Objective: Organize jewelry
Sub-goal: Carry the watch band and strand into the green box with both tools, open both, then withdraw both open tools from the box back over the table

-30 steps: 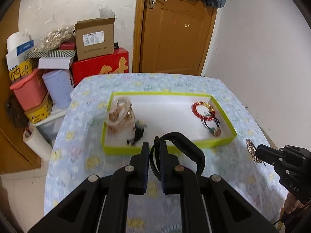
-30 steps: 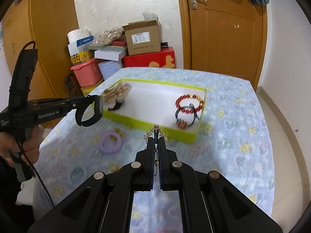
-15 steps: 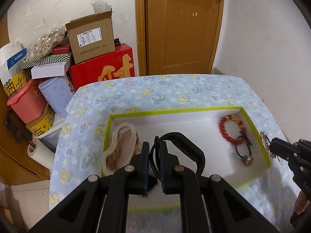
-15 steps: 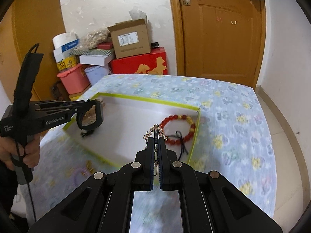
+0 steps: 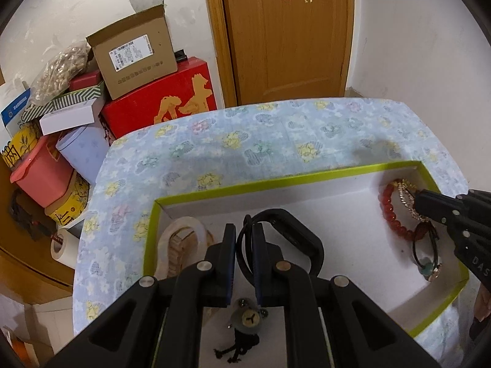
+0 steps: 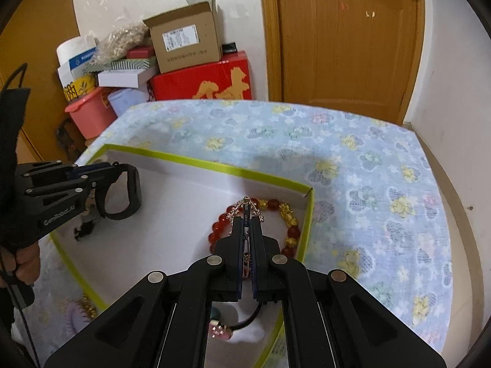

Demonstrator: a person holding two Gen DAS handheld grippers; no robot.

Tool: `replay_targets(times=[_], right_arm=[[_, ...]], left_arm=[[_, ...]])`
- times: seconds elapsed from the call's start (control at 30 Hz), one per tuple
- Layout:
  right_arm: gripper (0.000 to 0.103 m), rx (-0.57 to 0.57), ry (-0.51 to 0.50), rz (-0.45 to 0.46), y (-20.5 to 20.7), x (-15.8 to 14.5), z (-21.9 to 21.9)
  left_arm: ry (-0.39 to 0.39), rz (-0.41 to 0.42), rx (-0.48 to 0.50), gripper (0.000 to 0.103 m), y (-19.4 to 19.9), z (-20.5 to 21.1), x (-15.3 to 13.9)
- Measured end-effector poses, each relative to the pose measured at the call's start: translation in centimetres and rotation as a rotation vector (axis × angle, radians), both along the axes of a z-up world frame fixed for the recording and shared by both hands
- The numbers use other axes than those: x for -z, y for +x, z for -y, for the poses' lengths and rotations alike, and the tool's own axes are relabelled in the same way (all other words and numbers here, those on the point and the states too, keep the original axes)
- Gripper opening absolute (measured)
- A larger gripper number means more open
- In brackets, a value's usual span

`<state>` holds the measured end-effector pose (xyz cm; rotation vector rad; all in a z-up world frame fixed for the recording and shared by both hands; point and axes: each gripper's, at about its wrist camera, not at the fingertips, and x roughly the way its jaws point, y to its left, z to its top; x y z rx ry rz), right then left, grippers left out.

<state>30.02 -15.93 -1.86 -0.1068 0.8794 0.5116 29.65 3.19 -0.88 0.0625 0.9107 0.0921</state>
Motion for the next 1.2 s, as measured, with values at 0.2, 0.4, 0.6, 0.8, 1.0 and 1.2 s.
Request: replay_targets(times=[0.2,0.4,0.6,0.8,1.0,1.2], right_arm=[[0.004,-0.008,-0.008,-0.029,0.4,0.7,-0.2],[0.021,-0.002,0.007,-0.015,-0.2,-0.2,0.1],[0.024,-0.008,0.03,0.012,-2.0,-1.8,0.5],[0.024,-0.004,0.052,0.026,-5.6,-3.2,1.8],[0.024,0.004,0.042,0.042,-10.7,-4.2,2.9],[0.024,0.008,0.039,0.056,-15.4,-4.9,3.7]], left_arm=[[-0.013,0.0,0.001,0.012,0.3,0.0,0.3],[-0.033,0.005,0.006,0.019,0.2,-0.3,-0.1],[-0.052,0.032,-0.004,0.024,-1.0,-0.4,-1.3],[-0.092,0.083,-0.006,0.024,-4.4,-0.3,-3.4],[-0.142,0.11,-0.002,0.026,-9.7,0.3,-4.2],[-0.165,0.11,0.016,0.033,-14.5,1.7,-4.2]])
